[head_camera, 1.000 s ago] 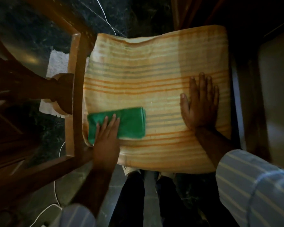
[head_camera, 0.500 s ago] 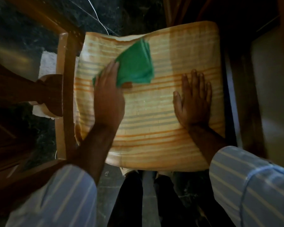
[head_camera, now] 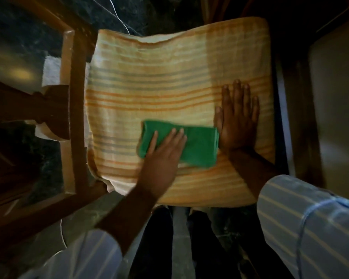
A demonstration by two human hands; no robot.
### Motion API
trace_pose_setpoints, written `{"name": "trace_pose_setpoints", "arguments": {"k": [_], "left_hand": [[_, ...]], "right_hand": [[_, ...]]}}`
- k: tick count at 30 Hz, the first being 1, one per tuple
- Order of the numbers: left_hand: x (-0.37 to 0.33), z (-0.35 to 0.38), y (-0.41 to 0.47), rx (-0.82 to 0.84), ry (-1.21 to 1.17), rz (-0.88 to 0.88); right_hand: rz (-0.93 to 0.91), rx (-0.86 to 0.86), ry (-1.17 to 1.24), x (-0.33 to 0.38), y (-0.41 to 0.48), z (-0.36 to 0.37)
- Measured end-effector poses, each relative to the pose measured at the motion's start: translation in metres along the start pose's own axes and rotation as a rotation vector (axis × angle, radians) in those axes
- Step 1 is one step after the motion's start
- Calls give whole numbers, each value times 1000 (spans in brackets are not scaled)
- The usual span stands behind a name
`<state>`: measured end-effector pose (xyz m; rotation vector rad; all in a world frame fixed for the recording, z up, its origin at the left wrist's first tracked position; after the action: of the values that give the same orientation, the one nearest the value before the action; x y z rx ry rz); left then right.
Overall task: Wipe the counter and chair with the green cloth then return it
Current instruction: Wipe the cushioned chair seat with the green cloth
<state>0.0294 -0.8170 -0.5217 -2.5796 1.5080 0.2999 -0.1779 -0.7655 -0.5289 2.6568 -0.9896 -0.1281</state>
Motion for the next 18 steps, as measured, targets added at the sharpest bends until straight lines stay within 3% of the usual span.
{"name": "trace_pose_setpoints", "arguments": {"k": [5, 8, 10, 12, 14, 18], "left_hand": [[-32, -26, -77, 154, -208, 95], [-5, -60, -56, 22, -579, -247], [25, -93, -23, -167, -708, -450], [55, -122, 21, -365, -631, -484], [80, -134, 72, -456, -545, -480], [98, -111, 152, -406, -263, -351]], "right_hand": [[8, -33, 11, 1, -2, -2], [7, -34, 9, 0, -1, -2], [9, -28, 4, 0, -2, -1], [10, -15, 4, 1, -2, -1], [9, -8, 14, 0, -2, -1], [10, -8, 28, 0, -2, -1]]}}
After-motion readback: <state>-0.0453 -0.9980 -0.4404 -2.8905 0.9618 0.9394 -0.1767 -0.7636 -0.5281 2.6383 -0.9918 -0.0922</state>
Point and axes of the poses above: each hand's wrist, its own y-axis towards the middle knuckle, its own z-axis out of the palm, x = y × z, the point moved 6 cm from there along y, towards the middle knuckle, and after that the axes turned 11 degrees about -x, right-handed, at the moved point
